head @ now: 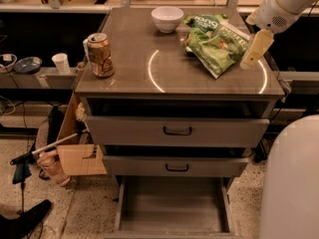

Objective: Place green jalapeno chip bag into bottom drawer

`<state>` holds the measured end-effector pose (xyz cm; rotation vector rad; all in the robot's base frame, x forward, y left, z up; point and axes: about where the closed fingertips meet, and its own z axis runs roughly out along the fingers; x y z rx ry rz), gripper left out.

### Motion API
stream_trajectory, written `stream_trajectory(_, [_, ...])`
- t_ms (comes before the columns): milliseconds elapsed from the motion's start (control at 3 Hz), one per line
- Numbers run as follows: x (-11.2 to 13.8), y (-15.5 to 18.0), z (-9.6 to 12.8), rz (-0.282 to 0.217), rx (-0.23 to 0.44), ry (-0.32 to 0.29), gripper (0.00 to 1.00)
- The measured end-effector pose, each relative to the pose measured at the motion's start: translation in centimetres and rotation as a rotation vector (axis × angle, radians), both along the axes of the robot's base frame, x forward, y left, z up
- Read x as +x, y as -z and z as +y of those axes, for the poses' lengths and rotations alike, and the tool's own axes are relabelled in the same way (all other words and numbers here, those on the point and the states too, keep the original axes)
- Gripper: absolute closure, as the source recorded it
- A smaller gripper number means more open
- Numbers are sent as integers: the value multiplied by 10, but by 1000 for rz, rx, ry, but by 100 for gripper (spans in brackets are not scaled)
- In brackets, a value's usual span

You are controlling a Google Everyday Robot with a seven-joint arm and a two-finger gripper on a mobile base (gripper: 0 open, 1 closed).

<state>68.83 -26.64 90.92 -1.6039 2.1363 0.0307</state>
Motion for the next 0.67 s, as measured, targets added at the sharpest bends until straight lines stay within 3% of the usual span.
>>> stream_trajectory(333, [6,10,14,19,131,-24,0])
stream_trajectory(667, [12,14,28,25,204,-50,0])
